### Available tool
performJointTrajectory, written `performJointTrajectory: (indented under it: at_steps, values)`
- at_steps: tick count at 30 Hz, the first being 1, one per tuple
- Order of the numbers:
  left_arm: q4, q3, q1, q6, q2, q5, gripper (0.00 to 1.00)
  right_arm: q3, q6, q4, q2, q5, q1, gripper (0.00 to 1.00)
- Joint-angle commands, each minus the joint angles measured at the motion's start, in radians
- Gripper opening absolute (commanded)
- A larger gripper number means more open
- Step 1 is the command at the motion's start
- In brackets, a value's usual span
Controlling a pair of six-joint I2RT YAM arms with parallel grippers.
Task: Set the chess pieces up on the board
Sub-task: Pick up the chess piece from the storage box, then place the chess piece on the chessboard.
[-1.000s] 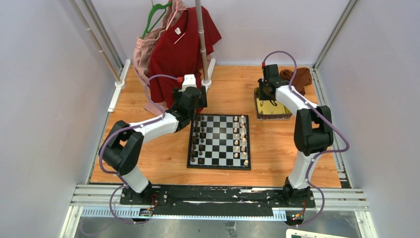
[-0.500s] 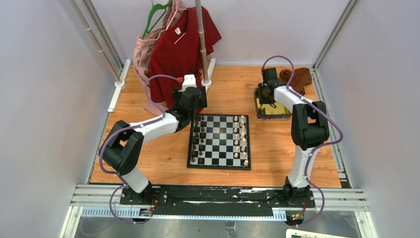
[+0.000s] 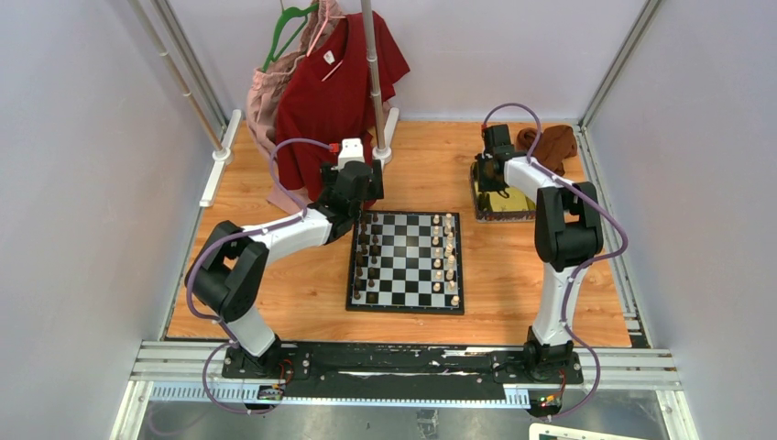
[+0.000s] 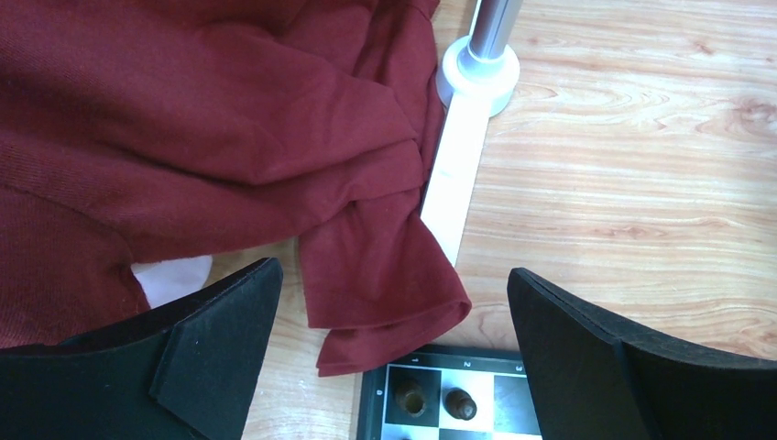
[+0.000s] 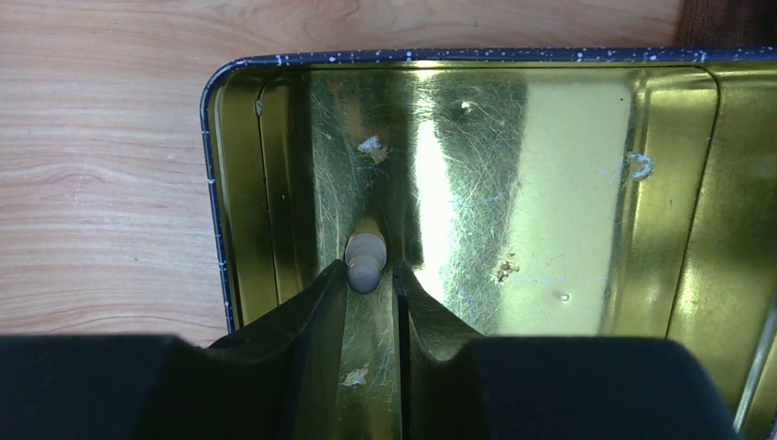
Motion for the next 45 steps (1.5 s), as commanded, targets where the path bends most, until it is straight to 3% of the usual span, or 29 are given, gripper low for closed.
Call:
performJointTrajectory:
  at_steps: [1, 9, 31, 37, 45]
  values:
    - [0.035, 0.012, -0.007, 0.022, 0.015, -0.021, 1.0, 0.046, -0.016, -0.013, 0.022, -0.005, -0.015, 0.27]
    - [0.039, 0.009, -0.006, 0.025, 0.019, -0.026, 1.0, 0.052, -0.029, -0.013, 0.028, 0.007, -0.016, 0.0]
    - [0.045, -0.099, -0.007, -0.017, -0.102, -0.018, 1.0, -0.252, 0.132, 0.178, -0.353, -0.145, -0.032, 0.0]
    - [0.045, -0.158, -0.006, -0.04, -0.158, -0.015, 1.0, -0.359, 0.096, 0.115, -0.545, -0.099, 0.089, 0.0]
    - [0.045, -0.234, -0.006, -0.066, -0.212, -0.004, 1.0, -0.51, 0.087, -0.009, -0.829, 0.061, 0.399, 0.0]
